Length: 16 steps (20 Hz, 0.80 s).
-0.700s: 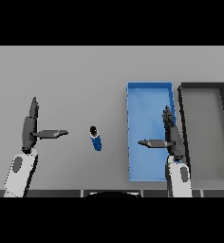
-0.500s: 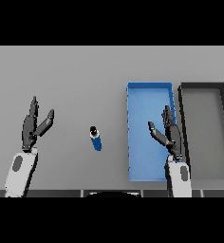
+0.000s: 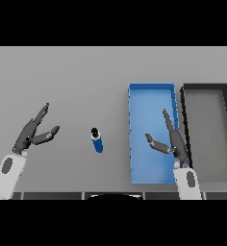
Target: Pick up the blue pipe and place it into the blue bin.
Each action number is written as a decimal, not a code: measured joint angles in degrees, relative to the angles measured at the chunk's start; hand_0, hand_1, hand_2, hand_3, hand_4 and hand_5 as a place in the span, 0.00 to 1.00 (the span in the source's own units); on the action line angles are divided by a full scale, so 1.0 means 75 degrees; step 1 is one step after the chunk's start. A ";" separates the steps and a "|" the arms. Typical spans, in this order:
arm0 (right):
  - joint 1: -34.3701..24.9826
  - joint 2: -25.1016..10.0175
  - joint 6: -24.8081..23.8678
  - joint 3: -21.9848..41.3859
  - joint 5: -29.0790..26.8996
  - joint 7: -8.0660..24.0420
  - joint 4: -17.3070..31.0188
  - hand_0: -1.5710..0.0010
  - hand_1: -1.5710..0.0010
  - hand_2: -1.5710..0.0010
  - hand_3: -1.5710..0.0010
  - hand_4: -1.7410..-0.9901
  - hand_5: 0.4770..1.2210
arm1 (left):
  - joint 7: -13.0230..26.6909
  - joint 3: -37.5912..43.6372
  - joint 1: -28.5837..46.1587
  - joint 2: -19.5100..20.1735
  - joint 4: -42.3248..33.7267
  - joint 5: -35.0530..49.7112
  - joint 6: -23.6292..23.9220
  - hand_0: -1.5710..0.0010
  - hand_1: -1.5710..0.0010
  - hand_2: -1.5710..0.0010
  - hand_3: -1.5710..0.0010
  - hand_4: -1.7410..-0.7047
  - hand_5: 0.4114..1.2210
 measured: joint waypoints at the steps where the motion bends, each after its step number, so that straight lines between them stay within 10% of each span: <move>1: 0.0101 0.0011 0.0021 0.0049 0.0019 -0.0116 -0.0060 1.00 1.00 1.00 1.00 0.75 0.14 | -0.0111 -0.0045 0.0084 0.0070 -0.0153 0.0020 -0.0112 1.00 1.00 1.00 1.00 0.74 0.22; 8: -0.0135 0.0048 0.0126 -0.0090 -0.0298 0.0169 -0.0019 1.00 1.00 1.00 1.00 0.68 0.13 | 0.0696 -0.0982 0.0590 0.0545 -0.1597 -0.0085 -0.0976 1.00 1.00 1.00 1.00 0.68 0.10; 16: 0.0012 0.0095 0.0123 0.0050 -0.0151 0.0166 -0.0138 1.00 1.00 1.00 1.00 0.71 0.12 | 0.1034 -0.2087 0.0445 -0.0260 -0.1767 -0.0838 -0.1083 1.00 1.00 1.00 1.00 0.58 0.08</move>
